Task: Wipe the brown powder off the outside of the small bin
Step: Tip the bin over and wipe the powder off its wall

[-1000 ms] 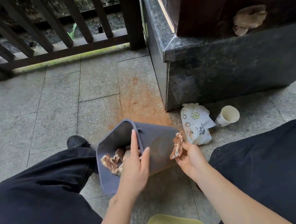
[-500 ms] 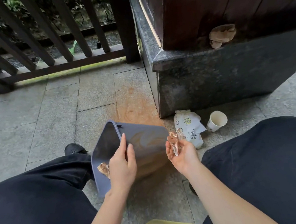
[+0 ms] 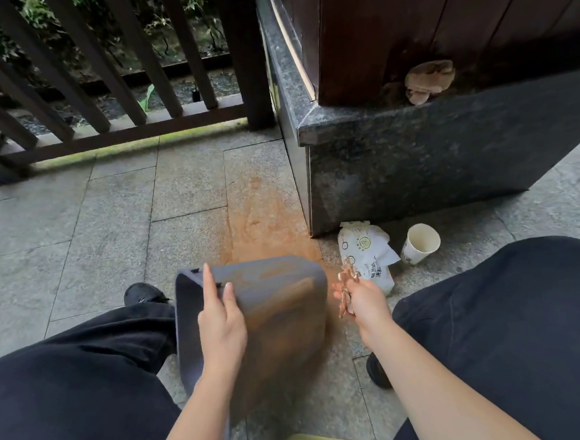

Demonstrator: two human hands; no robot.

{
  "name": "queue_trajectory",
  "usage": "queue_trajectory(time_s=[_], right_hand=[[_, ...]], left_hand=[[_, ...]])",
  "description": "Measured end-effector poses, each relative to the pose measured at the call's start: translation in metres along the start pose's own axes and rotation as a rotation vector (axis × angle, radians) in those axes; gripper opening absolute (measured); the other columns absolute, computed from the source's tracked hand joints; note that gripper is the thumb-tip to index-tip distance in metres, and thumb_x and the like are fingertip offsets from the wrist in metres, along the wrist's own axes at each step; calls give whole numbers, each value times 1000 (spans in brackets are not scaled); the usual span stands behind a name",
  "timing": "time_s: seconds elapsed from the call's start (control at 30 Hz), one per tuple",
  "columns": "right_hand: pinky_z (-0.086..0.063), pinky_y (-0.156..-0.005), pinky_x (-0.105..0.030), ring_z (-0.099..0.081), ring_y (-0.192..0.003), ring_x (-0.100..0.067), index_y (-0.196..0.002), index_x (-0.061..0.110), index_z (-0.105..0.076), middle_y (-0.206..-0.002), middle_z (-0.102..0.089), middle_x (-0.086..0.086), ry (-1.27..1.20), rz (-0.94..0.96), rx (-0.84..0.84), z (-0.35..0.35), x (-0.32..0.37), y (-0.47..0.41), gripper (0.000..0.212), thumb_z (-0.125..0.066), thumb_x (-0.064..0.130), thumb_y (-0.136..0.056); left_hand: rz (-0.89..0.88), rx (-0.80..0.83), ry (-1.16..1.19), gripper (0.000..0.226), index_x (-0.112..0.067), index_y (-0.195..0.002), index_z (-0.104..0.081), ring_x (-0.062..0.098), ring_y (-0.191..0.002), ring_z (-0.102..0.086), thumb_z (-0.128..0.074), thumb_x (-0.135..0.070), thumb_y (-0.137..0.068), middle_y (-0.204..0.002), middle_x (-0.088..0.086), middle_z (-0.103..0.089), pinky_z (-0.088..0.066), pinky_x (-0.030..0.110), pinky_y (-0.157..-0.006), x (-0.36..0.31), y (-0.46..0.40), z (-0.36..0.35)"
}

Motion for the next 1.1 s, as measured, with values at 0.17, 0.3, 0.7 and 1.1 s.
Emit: queue_trajectory(time_s=[0.17, 0.3, 0.7, 1.1], right_hand=[[-46, -61, -29, -60, -73, -12, -94, 16, -67, -85, -69, 4, 245, 80, -141, 7, -11, -11, 18, -50, 18, -101], [-46, -66, -33, -61, -81, -24, -86, 14, -66, -82, -66, -2, 479, 121, -201, 5, -19, -25, 19, -54, 23, -98], [-42, -67, -32, -60, -79, -25, -69, 26, -55, -75, -64, 3, 686, 154, -234, -33, -22, -86, 28, -56, 18, -95], [-23, -62, -19, -45, -75, -16, -102, 14, -74, -90, -53, 1, 791, 432, -165, -93, -3, -87, 16, -61, 14, -94]], left_hand=[[130, 28, 44, 56, -29, -157, -22, 35, -131, -46, -41, -36, -105, -146, 15, -50, -33, 34, -91, 21, -3, -4], [182, 62, 98, 66, -28, -158, -16, 25, -142, -33, -45, -46, -102, -156, 5, -38, -25, 26, -96, 26, -11, -10], [45, 152, -7, 63, -26, -159, -10, -14, -70, -54, -41, -33, -105, -79, -9, -58, -34, -3, -57, 17, -17, -36], [-103, 173, -36, 58, -54, -151, -3, 12, -45, -50, -29, -44, -101, -42, -2, -41, -33, 18, -44, -3, -35, -45]])
Point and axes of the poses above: each hand's wrist, its own y-axis away from the middle knuckle, its own z-axis out of the back of the hand, x = y × z, the point moved 6 cm from there along -y, towards the middle knuckle
